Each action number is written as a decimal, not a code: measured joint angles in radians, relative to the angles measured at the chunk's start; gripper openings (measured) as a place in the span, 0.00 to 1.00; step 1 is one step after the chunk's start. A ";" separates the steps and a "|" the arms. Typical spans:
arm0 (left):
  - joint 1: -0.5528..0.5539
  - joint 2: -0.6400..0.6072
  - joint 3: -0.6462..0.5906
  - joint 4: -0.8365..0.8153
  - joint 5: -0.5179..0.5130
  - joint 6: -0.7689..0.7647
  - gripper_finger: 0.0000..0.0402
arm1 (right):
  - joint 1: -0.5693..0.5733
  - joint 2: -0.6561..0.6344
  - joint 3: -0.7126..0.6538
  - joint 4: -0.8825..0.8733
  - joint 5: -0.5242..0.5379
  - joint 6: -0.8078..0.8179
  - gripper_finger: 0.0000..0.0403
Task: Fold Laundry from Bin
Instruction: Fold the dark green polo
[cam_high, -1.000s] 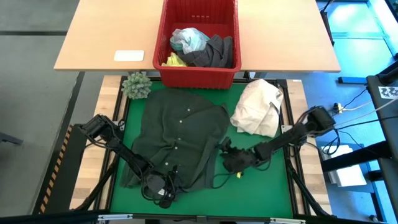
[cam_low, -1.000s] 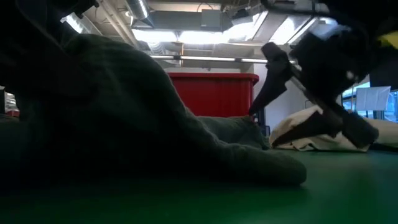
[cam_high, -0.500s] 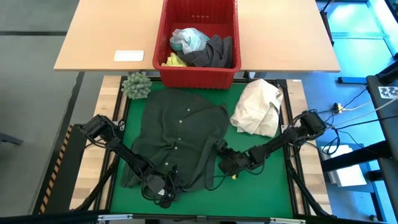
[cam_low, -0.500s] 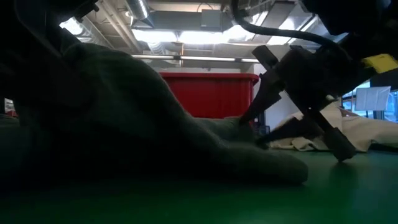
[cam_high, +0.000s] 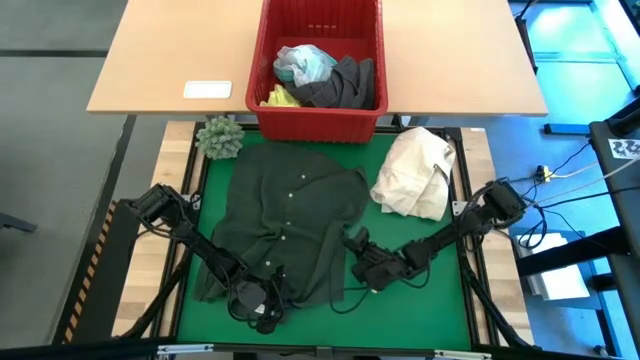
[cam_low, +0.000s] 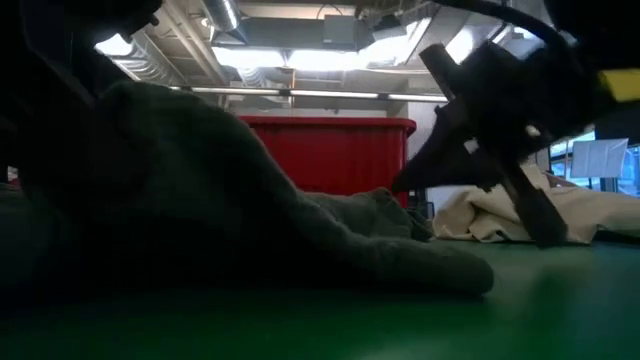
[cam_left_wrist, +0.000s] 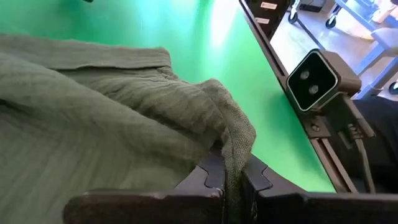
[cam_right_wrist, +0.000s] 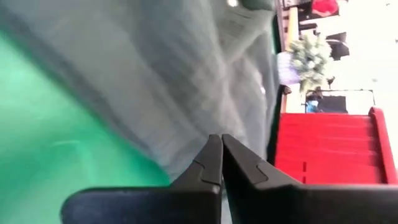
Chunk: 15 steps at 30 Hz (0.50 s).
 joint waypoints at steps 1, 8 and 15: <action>0.000 0.000 0.000 -0.002 0.000 0.000 0.00 | 0.000 0.000 0.012 0.002 0.000 -0.001 0.01; 0.000 0.000 0.000 -0.001 0.000 -0.003 0.00 | -0.006 -0.002 0.058 -0.144 -0.009 -0.009 0.02; 0.000 0.000 0.000 -0.001 0.002 -0.003 0.00 | -0.022 -0.003 0.058 -0.352 -0.116 0.062 0.17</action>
